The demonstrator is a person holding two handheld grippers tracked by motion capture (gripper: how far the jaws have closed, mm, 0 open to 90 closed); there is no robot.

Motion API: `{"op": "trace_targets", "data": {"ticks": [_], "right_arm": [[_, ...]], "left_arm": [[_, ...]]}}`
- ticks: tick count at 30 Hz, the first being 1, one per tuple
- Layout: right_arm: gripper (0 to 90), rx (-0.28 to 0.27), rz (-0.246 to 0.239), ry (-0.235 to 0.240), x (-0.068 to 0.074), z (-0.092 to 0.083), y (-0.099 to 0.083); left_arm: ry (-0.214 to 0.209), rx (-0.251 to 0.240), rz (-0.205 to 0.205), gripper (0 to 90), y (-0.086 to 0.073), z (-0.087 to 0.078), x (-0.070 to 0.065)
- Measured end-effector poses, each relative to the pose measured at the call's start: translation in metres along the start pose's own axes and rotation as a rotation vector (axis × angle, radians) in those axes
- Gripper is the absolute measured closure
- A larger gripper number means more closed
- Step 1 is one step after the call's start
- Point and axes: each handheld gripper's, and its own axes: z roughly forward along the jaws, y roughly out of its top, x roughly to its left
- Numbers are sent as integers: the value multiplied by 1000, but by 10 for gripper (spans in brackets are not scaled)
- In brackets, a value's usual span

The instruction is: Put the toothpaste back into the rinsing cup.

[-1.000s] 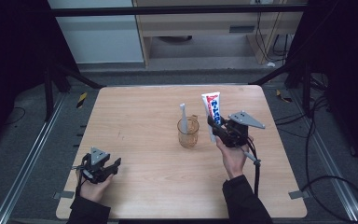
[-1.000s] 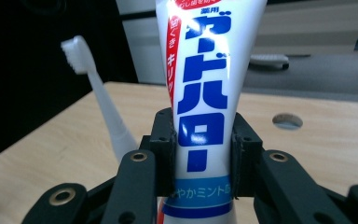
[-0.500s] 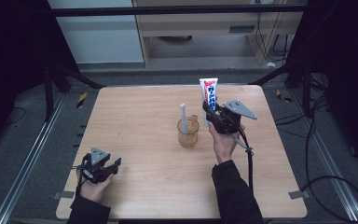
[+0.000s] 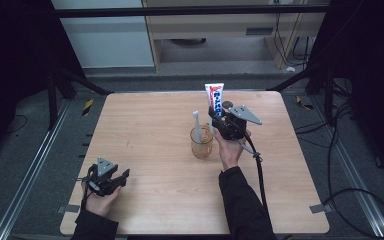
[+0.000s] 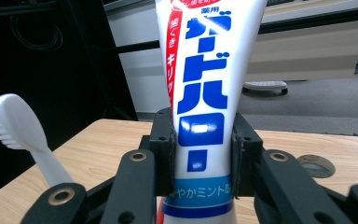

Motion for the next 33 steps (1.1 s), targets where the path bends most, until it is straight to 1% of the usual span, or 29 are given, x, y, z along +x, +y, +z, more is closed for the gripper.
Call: {"op": "trace_targets", "data": {"ticks": [4,14,24,33], "right_arm": [[679,-3,-2,5,2,6,-4],[678,15,-2,17,6,18,-13],[670,65,-13,28,11,28,-25],[657,127,-20,33,10,32,-31]], "left_arm": [[0,0,2,495,0,0,0],[-1,1,1,494,0,0,0],[-1,2,2,494,0,0,0],[-1,2,3,494,0,0,0]]}}
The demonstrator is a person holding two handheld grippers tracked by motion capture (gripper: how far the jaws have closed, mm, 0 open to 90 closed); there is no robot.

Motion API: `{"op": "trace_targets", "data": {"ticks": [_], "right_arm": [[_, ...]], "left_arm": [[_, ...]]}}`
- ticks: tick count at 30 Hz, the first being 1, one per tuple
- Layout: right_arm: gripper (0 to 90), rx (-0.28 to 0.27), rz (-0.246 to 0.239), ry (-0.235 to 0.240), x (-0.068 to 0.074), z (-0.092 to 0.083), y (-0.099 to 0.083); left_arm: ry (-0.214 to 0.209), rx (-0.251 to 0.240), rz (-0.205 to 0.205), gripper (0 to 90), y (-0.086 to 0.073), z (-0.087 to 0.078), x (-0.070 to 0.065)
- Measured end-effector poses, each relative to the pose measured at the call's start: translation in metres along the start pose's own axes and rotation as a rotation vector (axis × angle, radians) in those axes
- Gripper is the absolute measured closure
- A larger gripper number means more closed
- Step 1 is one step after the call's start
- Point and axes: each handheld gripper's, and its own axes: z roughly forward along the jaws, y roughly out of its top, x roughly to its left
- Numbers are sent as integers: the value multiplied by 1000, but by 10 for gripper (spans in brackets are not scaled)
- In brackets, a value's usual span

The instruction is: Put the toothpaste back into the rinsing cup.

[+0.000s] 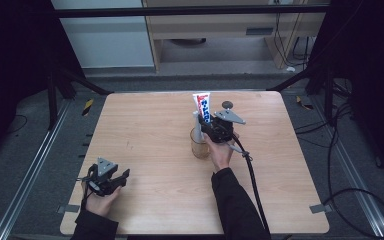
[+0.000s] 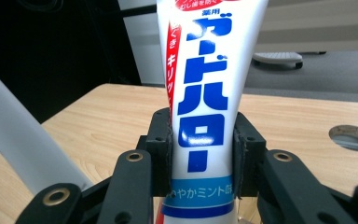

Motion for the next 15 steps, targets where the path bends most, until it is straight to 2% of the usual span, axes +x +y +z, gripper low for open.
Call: {"op": "trace_targets", "data": {"ticks": [15], "right_arm": [[630,58,-23,6,-3,-2,-5]], "left_arm": [[0,2,1,494,0,0,0]]}}
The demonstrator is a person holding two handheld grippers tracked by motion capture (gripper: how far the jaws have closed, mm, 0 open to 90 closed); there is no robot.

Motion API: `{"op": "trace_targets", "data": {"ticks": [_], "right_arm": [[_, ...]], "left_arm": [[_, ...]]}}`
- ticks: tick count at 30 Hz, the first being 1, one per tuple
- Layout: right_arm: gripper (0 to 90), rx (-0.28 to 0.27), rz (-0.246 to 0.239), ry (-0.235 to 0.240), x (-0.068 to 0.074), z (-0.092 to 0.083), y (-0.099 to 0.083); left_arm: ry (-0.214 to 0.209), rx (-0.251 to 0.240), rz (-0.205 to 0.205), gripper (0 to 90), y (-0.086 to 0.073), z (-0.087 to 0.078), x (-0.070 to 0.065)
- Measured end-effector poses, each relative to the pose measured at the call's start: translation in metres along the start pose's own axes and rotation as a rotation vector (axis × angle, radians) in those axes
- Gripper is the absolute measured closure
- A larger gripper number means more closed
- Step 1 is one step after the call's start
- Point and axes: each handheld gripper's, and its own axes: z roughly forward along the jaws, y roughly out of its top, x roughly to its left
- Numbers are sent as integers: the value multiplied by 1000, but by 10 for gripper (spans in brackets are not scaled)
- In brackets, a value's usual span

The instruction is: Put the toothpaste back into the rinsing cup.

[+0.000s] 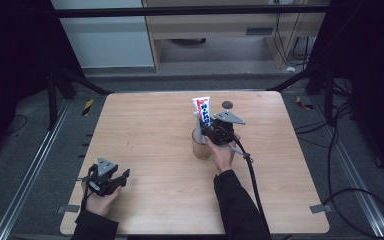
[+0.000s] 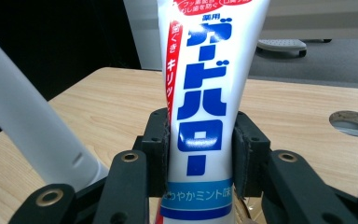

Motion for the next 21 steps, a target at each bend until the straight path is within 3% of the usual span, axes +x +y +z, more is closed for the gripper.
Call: {"op": "trace_targets", "data": {"ticks": [3,21], "right_arm": [[625,5,7,4,-1,-2,-1],[581,76,-76,-1,-2,-21,-5]], "left_arm": [[0,0,0,494,0,0,0],[0,2,2,494,0,0,-1]]}}
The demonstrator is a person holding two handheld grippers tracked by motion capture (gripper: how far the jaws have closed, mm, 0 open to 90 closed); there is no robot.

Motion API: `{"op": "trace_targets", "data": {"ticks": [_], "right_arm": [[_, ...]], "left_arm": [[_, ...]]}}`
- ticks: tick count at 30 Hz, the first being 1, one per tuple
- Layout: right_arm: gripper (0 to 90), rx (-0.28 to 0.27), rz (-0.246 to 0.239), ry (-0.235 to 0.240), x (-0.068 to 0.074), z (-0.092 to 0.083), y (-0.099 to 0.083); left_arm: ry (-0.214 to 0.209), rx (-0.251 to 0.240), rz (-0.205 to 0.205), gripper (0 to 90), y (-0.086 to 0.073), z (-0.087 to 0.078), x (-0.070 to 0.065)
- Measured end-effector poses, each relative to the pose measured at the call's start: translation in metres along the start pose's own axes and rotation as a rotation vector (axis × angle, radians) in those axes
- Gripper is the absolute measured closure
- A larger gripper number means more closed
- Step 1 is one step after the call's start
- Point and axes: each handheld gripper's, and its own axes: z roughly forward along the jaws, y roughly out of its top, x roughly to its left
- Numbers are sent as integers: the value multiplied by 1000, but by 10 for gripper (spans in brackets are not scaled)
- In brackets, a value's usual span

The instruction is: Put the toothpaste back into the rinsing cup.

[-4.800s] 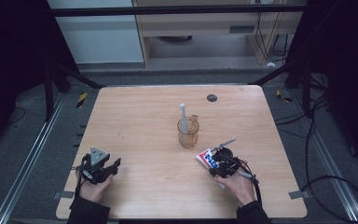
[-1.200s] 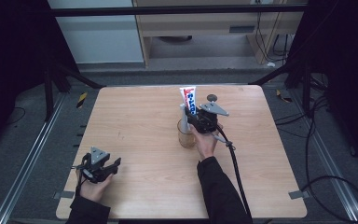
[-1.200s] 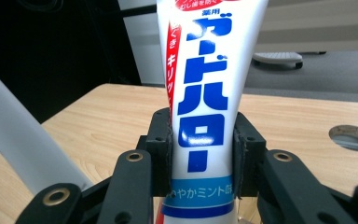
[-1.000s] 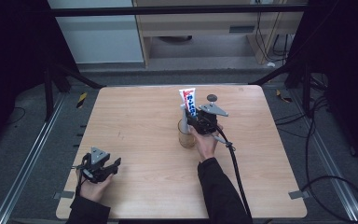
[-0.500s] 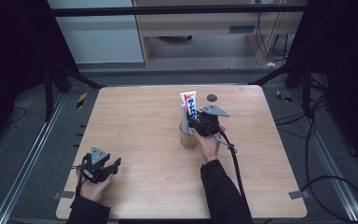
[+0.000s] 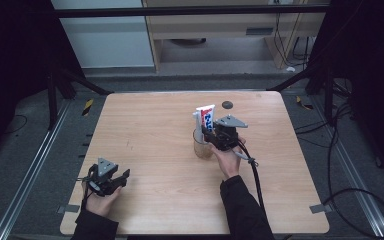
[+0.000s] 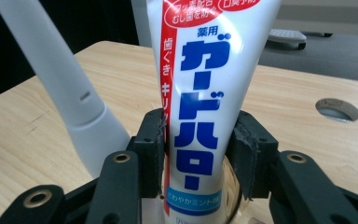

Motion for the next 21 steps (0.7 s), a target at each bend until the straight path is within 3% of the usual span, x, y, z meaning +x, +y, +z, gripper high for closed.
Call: {"op": "trace_targets", "data": {"ticks": [8,9,12,21], "right_arm": [[539,33,-29,1,-3,-7,-6],[588,17,-29,-3,-3,-9,-5],[577,-26,-19,-3,-5,-20,3],[507,34,-24,-39,-18,-50,-2]], "left_arm": [[1,3,2,494,0,0,0],[1,3,2,494,0,0,0],[1,3,2,494,0,0,0],[-2,6,1,493,0,0,-1]]}}
